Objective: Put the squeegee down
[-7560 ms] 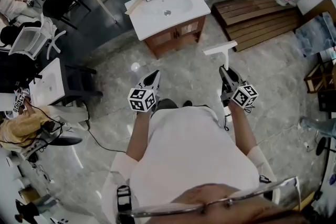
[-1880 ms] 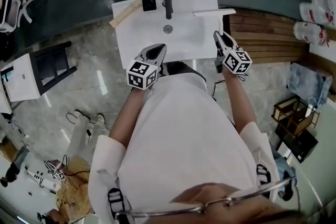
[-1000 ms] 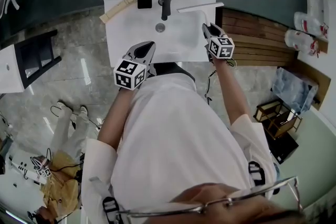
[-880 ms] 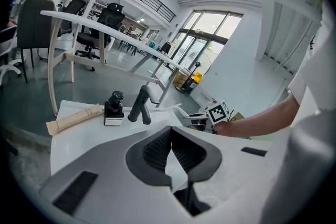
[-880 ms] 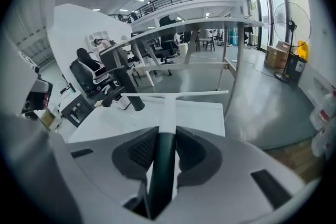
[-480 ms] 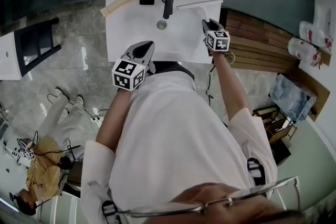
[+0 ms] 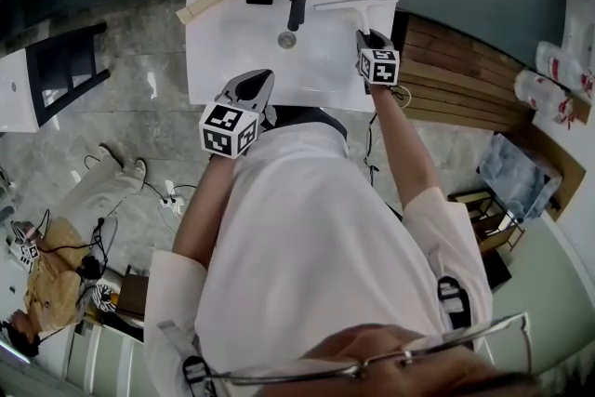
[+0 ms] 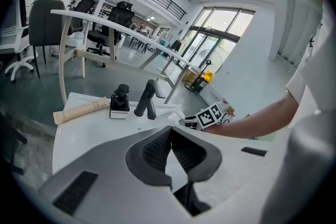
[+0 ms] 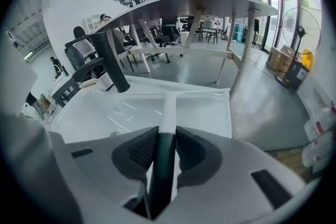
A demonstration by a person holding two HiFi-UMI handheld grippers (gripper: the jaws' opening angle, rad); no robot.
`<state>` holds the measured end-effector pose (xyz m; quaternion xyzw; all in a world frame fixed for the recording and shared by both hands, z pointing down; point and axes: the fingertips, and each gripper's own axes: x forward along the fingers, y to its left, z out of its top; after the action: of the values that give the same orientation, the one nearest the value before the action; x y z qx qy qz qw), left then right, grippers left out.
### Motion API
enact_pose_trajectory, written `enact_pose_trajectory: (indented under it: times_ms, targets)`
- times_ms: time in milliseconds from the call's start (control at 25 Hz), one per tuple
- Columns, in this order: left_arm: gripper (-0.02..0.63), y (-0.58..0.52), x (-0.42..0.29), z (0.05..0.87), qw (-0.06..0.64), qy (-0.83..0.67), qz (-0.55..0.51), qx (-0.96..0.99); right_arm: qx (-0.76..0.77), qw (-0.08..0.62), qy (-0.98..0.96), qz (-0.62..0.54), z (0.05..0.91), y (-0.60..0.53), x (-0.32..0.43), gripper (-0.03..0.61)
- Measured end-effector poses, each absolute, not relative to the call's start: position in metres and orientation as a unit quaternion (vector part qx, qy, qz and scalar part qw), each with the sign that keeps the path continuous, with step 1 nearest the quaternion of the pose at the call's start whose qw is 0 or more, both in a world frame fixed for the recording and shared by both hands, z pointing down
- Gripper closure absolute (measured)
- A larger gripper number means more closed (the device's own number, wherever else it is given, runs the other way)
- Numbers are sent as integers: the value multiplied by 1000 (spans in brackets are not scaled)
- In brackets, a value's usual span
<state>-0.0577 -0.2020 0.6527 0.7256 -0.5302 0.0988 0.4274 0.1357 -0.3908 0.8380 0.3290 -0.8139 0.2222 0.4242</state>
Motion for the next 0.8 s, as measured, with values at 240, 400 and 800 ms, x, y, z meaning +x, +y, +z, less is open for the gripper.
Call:
enact_pose_trajectory:
  times_ms: [240,400,800]
  targets:
    - [609,-202,-54,654,430,-536,99,720,333,433,-810,214,847,-388,139,479]
    - [609,-199,-52,657,432,-538,103,716,331,435,-810,213,851,-387,140,479]
    - [609,-189,-48,655,428,-548,100,712,325,436,-814,203,850,-390,136,423]
